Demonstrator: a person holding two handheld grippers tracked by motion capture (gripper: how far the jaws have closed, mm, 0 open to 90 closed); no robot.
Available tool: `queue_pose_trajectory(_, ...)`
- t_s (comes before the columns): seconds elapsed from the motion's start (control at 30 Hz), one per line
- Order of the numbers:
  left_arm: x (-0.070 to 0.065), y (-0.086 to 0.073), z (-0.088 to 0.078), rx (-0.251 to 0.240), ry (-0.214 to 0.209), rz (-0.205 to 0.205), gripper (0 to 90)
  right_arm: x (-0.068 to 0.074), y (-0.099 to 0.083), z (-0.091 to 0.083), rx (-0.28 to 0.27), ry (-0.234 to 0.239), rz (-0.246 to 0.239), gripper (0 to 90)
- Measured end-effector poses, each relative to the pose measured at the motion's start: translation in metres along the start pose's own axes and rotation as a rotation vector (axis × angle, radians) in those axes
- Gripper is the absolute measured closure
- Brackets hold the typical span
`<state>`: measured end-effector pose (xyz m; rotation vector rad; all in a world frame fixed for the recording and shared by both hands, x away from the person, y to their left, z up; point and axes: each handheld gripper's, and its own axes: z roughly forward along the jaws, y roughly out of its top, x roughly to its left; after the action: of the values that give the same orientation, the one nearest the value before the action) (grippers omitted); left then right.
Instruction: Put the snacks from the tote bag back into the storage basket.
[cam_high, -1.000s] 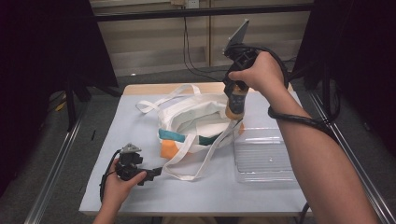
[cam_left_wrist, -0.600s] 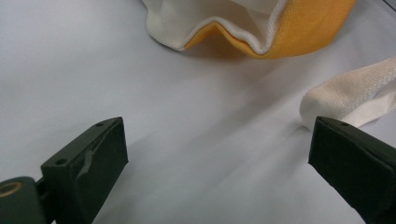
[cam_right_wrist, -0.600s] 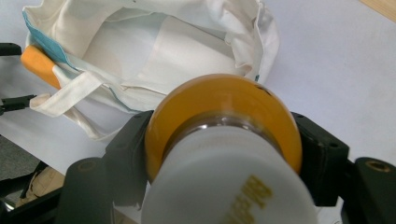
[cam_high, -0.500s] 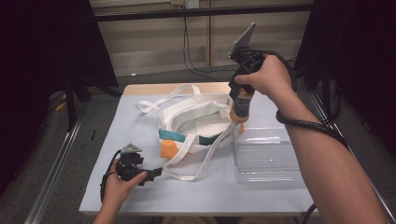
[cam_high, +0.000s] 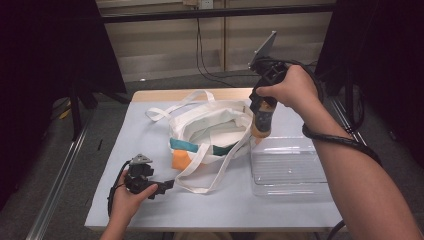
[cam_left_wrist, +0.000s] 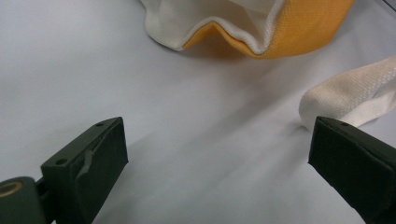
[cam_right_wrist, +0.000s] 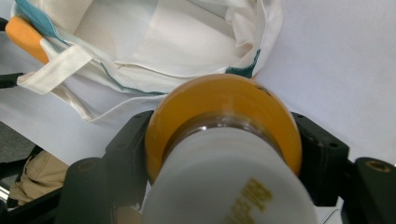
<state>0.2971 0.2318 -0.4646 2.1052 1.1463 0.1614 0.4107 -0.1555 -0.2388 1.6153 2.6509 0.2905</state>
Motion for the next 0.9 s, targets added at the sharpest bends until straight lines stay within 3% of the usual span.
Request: queue_pose_trajectory(0.9, 0.0, 0.0, 0.0, 0.009, -0.008, 0.01, 4.3, -0.007, -0.02, 0.019, 0.017, 0.024, -0.013, 30.7)
